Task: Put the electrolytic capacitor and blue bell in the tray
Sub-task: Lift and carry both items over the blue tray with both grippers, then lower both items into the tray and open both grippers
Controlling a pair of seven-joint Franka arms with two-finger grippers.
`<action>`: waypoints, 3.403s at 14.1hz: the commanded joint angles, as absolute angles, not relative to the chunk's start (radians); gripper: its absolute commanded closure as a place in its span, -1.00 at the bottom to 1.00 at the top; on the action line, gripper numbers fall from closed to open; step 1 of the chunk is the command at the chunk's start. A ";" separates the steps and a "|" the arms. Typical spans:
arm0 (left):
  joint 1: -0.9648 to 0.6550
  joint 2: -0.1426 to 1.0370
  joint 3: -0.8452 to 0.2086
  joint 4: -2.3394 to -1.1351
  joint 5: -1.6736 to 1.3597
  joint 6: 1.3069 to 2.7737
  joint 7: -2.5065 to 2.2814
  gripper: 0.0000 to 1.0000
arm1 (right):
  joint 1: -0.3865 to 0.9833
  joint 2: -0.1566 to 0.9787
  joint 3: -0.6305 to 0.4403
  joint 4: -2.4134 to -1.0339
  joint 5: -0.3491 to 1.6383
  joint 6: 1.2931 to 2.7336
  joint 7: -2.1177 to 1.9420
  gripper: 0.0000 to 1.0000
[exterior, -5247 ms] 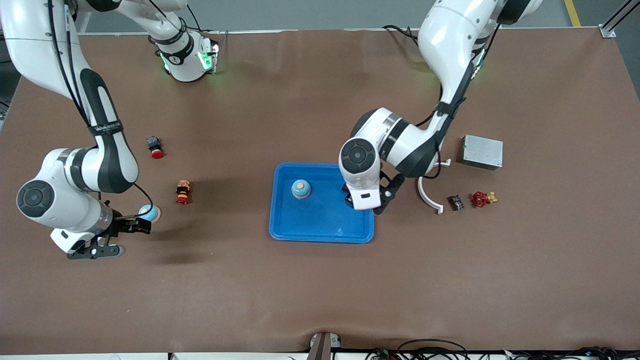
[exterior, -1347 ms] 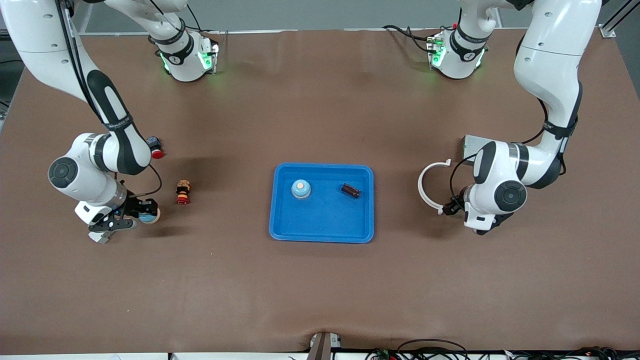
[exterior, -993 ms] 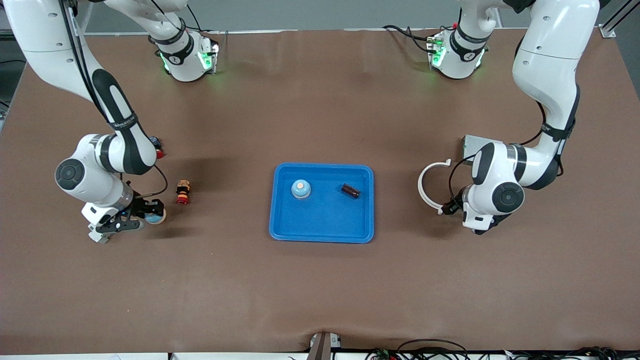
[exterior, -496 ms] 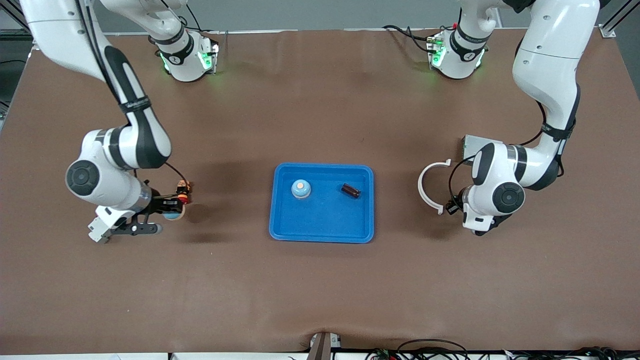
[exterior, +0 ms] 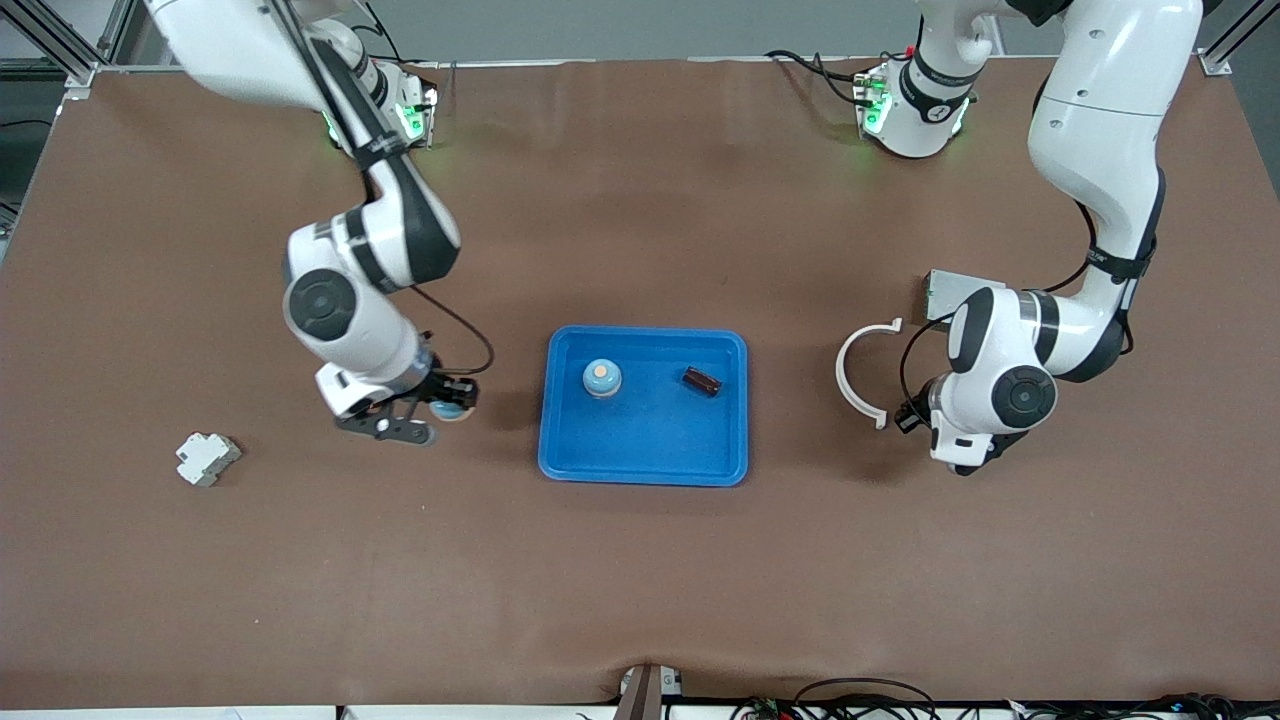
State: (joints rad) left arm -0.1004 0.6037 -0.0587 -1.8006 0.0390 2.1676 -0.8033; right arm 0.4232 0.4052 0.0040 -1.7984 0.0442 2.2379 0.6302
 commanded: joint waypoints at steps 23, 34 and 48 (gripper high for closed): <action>-0.523 0.796 -0.046 -1.339 -0.071 2.270 -1.649 1.00 | 0.630 0.887 -0.018 -1.298 0.037 2.267 1.115 1.00; -0.572 0.882 -0.041 -1.341 -0.060 2.352 -1.698 1.00 | 0.630 0.913 -0.020 -1.295 0.035 2.302 1.117 1.00; -0.571 0.904 -0.035 -1.342 -0.038 2.367 -1.698 -0.48 | 0.577 0.873 -0.021 -1.252 0.023 2.196 1.011 -1.00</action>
State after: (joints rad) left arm -0.5585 0.8944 -0.0493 -1.3620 -0.0605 2.3599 -1.6824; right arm 0.6064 0.8943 -0.0287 -1.2871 0.0342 2.2785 1.0721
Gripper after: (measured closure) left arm 0.648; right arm 0.000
